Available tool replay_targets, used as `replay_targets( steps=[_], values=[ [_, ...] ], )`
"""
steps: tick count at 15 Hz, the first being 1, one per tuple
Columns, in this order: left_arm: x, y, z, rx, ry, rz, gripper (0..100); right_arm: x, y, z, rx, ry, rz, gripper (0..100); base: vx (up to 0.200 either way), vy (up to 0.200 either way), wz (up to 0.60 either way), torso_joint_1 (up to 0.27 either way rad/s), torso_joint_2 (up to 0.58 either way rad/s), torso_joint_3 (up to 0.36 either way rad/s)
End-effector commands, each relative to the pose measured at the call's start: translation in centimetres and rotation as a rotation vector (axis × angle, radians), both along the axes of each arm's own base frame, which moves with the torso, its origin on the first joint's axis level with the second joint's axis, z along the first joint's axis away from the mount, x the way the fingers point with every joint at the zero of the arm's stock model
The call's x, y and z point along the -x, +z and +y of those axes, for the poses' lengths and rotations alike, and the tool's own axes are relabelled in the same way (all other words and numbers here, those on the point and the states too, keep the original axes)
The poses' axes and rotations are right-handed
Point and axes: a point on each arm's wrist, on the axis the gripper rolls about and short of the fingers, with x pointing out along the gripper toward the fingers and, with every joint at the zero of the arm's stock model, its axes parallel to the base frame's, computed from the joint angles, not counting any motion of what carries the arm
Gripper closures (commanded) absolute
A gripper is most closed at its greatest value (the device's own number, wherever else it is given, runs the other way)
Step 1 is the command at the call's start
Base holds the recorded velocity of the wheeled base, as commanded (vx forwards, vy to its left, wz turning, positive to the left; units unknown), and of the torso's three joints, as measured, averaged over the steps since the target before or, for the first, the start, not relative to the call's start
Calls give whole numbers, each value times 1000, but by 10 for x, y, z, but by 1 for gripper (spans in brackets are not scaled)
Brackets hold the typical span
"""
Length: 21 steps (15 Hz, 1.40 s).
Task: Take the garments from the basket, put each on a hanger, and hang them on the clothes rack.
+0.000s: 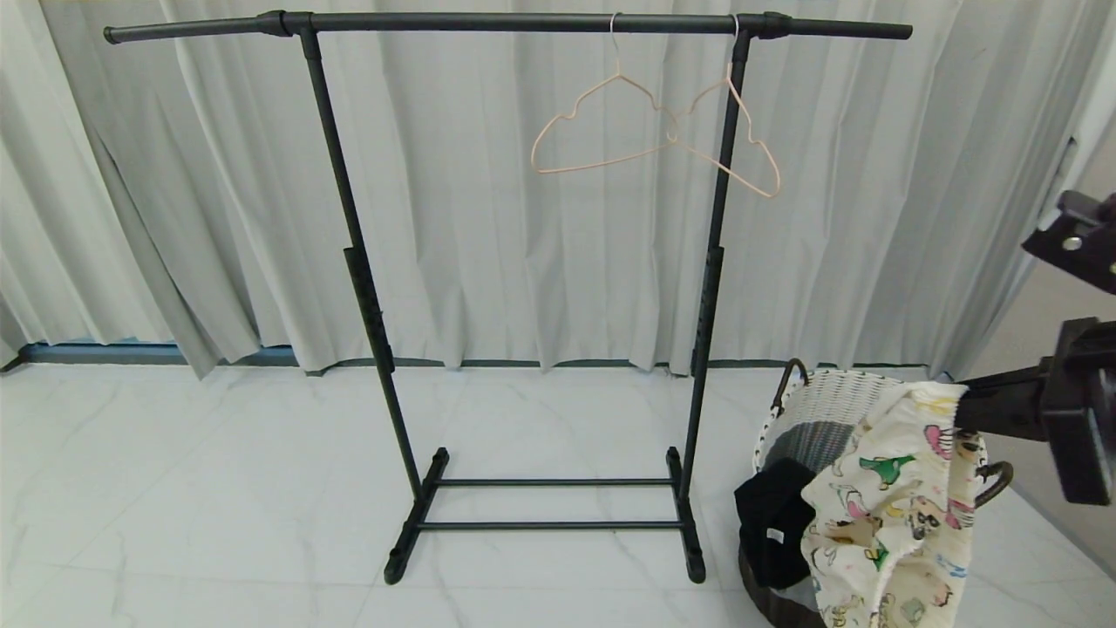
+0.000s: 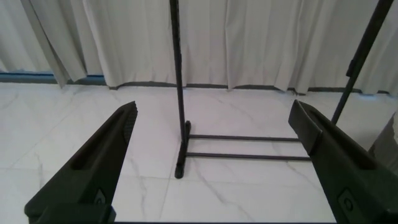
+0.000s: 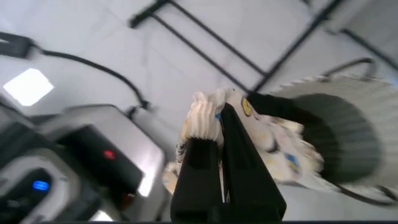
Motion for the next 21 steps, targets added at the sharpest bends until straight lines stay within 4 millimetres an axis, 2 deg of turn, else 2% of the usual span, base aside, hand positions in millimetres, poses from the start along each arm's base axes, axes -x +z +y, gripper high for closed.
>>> replay_targets(
  steps=[1,2,3,4,6,7,8,9,10,11,14,17,19,21],
  values=[
    [0,2,0,6,-6,-9,0,-16,-15,32,-10,51,83,100,0,0,0,0,0,0],
    [4,26,-1,45,-47,-51,0,-21,-17,40,-28,50,92,100,0,0,0,0,0,0],
    [-3,65,-1,117,-74,-36,0,-27,-20,46,-38,46,97,100,0,0,0,0,0,0],
    [-17,100,-1,138,-73,-26,0,-32,-24,52,-38,50,101,100,0,0,0,0,0,0],
    [-55,148,-3,140,-102,20,0,-42,-29,67,-66,64,91,100,0,0,0,0,0,0],
    [-75,163,-7,145,-157,46,0,-46,-31,76,-86,68,86,100,0,0,0,0,0,0],
    [-81,166,-9,146,-178,49,0,-47,-32,78,-91,70,84,100,0,0,0,0,0,0],
    [-111,178,-26,160,-323,87,0,-52,-35,89,-114,85,72,100,0,0,0,0,0,0],
    [-120,181,-37,163,-395,104,0,-54,-37,94,-122,91,65,100,0,0,0,0,0,0],
    [-139,176,-62,177,-498,175,0,-58,-39,103,-141,104,55,100,0,0,0,0,0,0],
    [-169,148,-126,182,-528,325,0,-65,-39,121,-167,118,52,100,0,0,0,0,0,0],
    [-171,114,-194,144,-611,459,0,-74,-35,131,-177,115,37,100,0,0,0,0,0,0],
    [-172,96,-224,85,-652,521,0,-78,-34,135,-179,111,30,100,0,0,0,0,0,0],
    [-181,78,-243,44,-648,570,0,-83,-34,139,-176,92,22,100,0,0,0,0,0,0]
  ],
)
